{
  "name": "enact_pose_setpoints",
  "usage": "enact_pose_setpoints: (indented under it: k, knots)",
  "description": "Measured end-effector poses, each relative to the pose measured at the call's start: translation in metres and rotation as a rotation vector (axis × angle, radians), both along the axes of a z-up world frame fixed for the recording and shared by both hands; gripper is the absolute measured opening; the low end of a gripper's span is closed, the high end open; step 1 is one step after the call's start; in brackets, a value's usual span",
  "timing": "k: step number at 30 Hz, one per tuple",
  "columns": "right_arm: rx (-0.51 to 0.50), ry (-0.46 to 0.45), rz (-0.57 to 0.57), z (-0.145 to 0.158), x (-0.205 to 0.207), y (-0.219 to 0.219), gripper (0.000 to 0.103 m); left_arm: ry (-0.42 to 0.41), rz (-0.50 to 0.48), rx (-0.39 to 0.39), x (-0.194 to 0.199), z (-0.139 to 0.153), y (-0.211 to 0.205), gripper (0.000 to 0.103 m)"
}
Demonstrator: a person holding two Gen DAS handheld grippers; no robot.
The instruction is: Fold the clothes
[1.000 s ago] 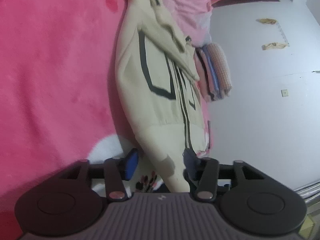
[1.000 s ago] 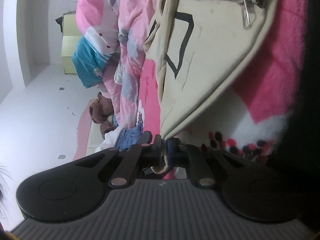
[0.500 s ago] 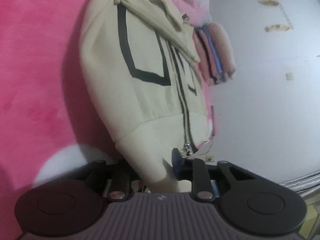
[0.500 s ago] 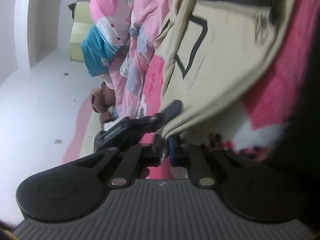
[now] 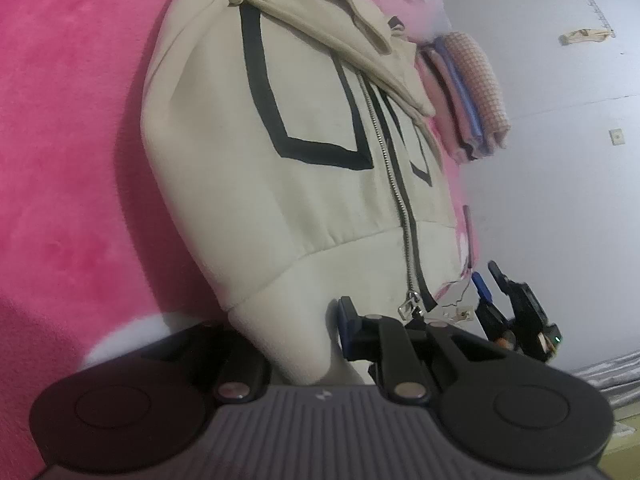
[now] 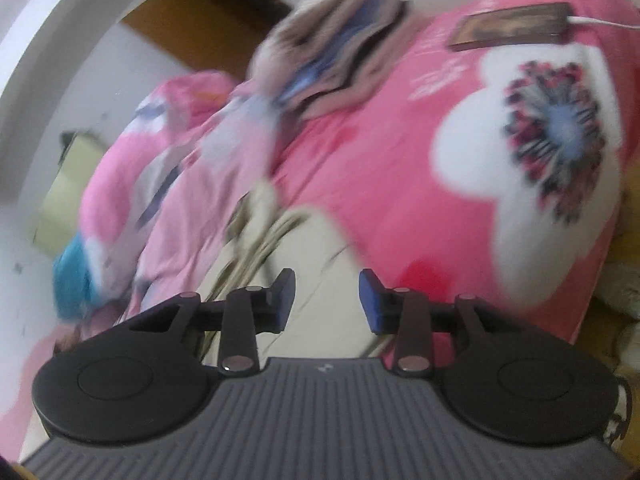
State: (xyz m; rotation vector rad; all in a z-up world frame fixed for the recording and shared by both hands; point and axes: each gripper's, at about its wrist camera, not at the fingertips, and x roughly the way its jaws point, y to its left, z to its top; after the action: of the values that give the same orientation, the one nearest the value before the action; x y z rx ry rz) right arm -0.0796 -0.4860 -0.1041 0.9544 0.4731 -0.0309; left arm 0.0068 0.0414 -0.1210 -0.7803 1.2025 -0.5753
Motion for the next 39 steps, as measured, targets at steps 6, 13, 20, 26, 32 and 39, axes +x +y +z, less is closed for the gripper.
enact_pose_setpoints:
  k: [6, 13, 20, 26, 32, 39]
  knots:
    - [0.167, -0.013, 0.053, -0.037, 0.001, -0.013, 0.036, 0.024, 0.008, 0.016, 0.000, 0.000, 0.001, 0.016]
    - [0.332, -0.027, 0.128, -0.067, -0.004, -0.012, 0.037, 0.042, 0.011, 0.012, 0.002, -0.001, 0.001, 0.016]
    - [0.312, -0.034, 0.182, -0.062, 0.001, 0.014, 0.023, -0.019, -0.001, 0.070, -0.002, 0.008, -0.007, 0.013]
    - [0.127, -0.071, 0.192, -0.019, 0.008, 0.035, 0.004, -0.116, -0.004, 0.056, -0.006, 0.030, -0.006, 0.006]
    - [0.025, -0.120, 0.203, 0.026, 0.021, 0.047, 0.004, -0.181, 0.013, -0.041, 0.008, 0.054, 0.003, 0.006]
    - [-0.047, -0.166, 0.244, 0.071, 0.065, 0.062, 0.004, -0.220, 0.064, -0.133, 0.043, 0.070, 0.019, 0.006]
